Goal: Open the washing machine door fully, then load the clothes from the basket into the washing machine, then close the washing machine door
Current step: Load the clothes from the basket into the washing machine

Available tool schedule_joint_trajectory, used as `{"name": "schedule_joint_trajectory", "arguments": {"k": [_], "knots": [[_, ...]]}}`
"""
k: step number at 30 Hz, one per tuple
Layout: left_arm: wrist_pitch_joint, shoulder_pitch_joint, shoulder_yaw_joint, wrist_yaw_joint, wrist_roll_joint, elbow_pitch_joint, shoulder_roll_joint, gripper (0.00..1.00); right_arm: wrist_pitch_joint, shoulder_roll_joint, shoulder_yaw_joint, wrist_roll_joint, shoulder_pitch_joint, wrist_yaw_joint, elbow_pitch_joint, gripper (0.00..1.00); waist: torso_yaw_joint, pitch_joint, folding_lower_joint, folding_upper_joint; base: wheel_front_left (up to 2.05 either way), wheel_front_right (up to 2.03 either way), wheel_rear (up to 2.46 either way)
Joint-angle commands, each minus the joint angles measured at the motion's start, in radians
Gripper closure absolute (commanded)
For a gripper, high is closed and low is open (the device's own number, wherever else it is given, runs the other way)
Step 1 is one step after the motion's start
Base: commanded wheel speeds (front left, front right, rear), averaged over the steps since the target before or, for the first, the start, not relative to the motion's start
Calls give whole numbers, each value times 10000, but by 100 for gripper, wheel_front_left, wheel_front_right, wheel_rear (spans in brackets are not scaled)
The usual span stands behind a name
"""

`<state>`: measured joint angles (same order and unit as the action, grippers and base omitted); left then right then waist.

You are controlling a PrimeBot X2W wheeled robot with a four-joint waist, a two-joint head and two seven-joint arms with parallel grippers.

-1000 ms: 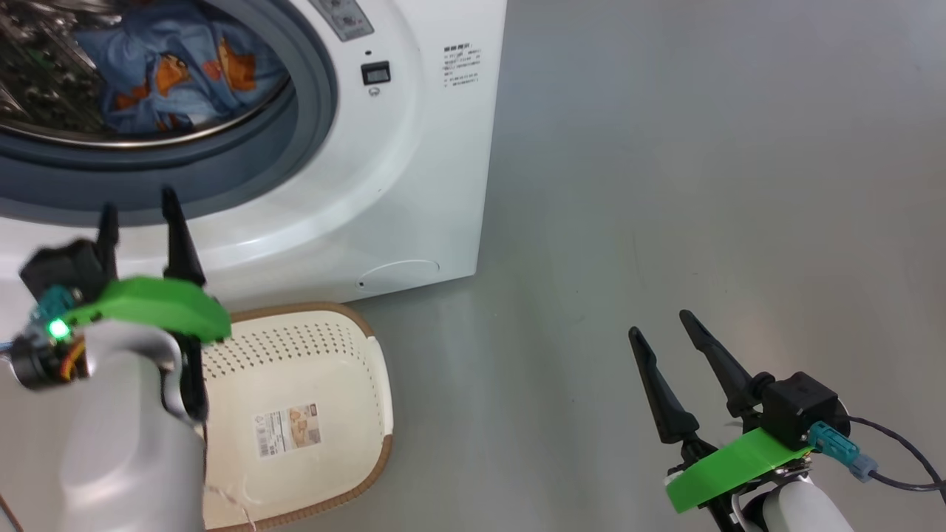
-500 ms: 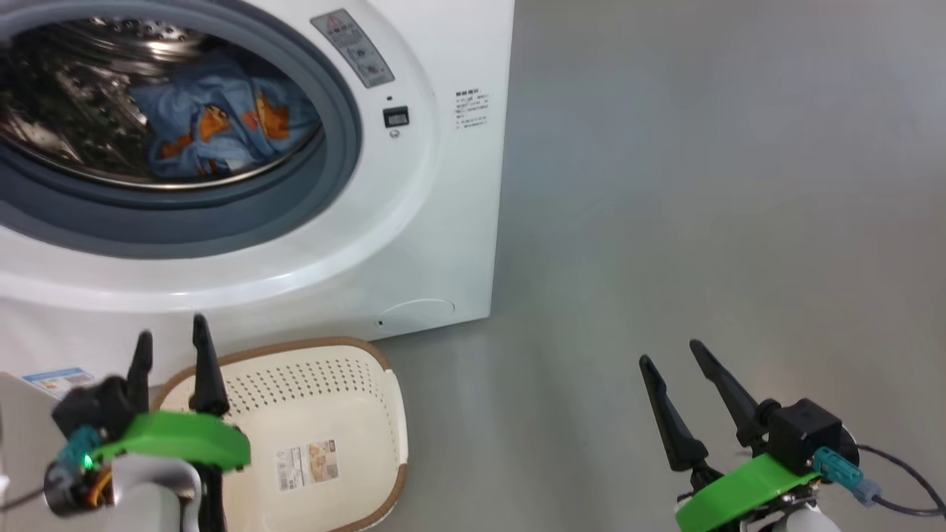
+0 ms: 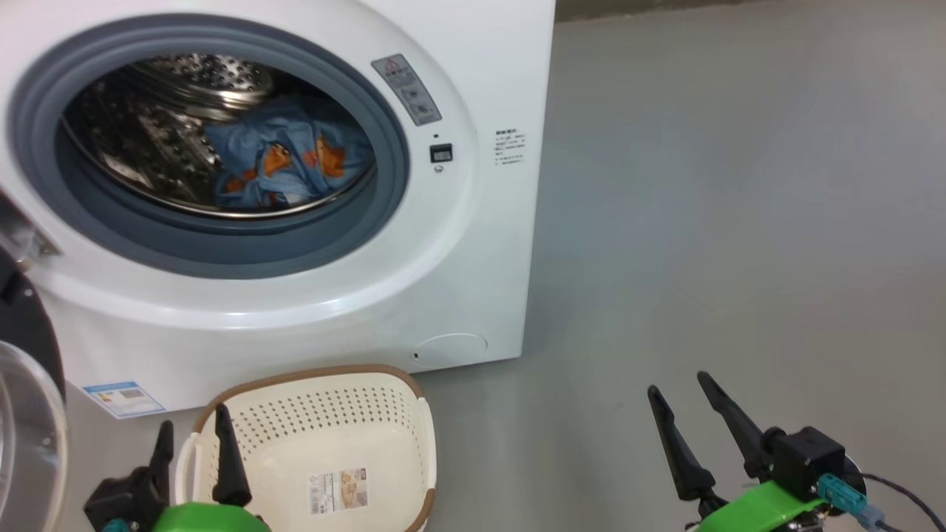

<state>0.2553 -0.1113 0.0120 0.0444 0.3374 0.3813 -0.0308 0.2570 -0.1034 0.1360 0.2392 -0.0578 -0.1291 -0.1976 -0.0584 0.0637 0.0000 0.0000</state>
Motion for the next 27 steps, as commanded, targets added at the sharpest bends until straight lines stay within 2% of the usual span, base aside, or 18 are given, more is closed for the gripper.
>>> {"name": "schedule_joint_trajectory", "arguments": {"k": [1,15,27], "knots": [[65,78,-155,150,-62,-373,-196,0,48,-117,129,-43,121,-16,177,0,258,-324,0,0,0,0,0],[65,1225,337,300,-138,-1084,-195,0,48,-138,39,-35,444,-16,188,0,797,-809,0,0,0,0,0],[65,1782,493,238,-366,-1482,-195,0,48,-249,-4,-23,570,-16,209,0,807,-921,0,0,0,0,0]]}}
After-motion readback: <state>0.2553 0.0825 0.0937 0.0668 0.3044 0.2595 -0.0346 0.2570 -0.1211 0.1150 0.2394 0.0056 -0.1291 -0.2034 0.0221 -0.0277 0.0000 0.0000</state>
